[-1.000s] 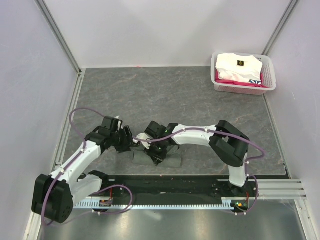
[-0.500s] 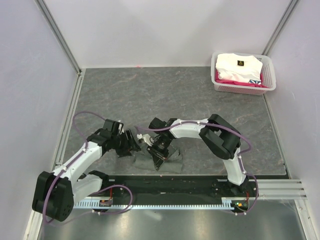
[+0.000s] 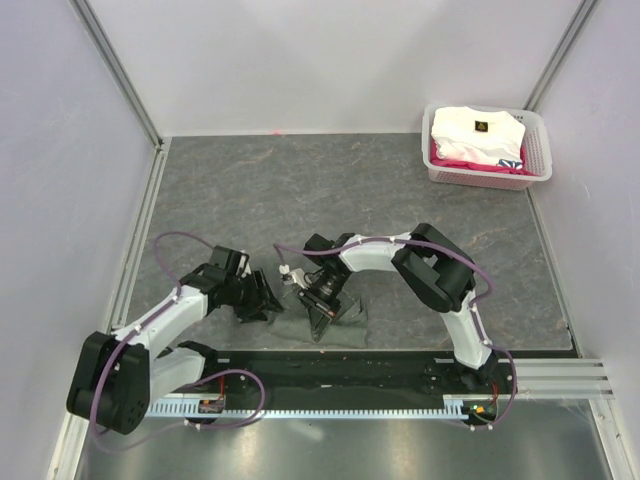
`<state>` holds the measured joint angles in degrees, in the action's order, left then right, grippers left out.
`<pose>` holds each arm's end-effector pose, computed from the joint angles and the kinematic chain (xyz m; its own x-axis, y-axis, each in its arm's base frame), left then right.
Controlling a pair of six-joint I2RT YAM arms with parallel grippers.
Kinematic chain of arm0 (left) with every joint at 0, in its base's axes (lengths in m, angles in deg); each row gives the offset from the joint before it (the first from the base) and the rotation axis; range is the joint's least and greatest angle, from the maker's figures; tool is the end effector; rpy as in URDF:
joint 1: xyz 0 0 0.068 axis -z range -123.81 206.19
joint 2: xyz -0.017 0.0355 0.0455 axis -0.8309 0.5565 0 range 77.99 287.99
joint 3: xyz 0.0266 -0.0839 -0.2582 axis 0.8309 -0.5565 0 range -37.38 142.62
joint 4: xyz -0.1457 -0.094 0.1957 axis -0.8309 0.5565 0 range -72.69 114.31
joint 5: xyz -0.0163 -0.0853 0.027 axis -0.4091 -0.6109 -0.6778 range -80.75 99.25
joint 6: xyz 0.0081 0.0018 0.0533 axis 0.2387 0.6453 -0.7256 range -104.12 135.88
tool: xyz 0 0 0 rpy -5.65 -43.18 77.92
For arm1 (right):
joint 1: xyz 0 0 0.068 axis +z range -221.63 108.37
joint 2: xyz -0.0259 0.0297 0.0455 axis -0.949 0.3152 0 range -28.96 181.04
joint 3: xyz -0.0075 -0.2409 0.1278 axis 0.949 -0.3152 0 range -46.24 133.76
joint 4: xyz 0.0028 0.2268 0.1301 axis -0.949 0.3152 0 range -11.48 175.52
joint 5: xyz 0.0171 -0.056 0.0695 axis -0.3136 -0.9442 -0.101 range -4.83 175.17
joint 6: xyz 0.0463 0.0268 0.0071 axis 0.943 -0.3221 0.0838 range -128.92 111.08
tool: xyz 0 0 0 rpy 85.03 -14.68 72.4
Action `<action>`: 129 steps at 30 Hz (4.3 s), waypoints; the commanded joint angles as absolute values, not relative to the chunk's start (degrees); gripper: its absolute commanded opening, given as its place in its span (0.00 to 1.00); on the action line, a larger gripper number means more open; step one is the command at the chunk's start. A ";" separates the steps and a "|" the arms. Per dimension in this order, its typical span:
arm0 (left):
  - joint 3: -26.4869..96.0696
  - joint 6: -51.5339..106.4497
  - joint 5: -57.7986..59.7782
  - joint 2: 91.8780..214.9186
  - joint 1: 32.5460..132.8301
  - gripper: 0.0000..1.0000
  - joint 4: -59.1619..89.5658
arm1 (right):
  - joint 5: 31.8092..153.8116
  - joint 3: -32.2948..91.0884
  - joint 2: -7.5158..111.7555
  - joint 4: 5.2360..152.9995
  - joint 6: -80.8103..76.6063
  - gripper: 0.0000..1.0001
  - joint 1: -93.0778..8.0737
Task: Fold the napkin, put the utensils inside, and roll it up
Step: Roll the napkin with the utensil
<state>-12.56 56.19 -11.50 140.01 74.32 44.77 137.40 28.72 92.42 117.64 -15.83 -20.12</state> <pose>0.1609 -0.0661 0.1492 -0.9365 -0.3299 -0.1191 -0.2240 0.8237 -0.5210 0.2127 0.3128 0.1073 -0.5537 -0.8147 -0.1720 -0.5885 0.2368 0.7730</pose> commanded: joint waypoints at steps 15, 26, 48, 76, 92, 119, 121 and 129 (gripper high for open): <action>-13.12 57.01 -15.01 145.14 74.82 0.02 39.01 | 119.47 30.66 89.70 119.48 -16.57 0.50 -22.59; -9.78 55.52 -14.39 149.62 74.73 0.02 41.12 | 85.73 15.48 63.34 103.15 -11.02 0.78 -11.11; -2.22 51.39 -15.18 158.76 74.38 0.02 44.29 | 69.35 9.84 68.24 94.17 -15.07 0.74 2.55; -1.78 51.56 -8.59 146.20 71.31 0.62 50.44 | 112.30 15.01 81.24 103.92 -13.05 0.24 -14.14; -8.72 52.00 -17.82 140.04 71.39 0.56 41.57 | 128.76 24.86 94.79 114.82 -17.35 0.24 -22.93; -7.59 50.86 -15.80 151.02 71.39 0.02 42.44 | 119.28 28.91 89.35 114.21 -15.07 0.55 -23.90; -6.88 50.60 -15.27 151.99 71.31 0.02 43.49 | 116.55 28.82 86.45 113.68 -14.89 0.58 -23.90; -4.34 49.02 -14.48 154.45 71.39 0.02 45.78 | 103.12 24.01 73.11 107.81 -14.19 0.73 -21.89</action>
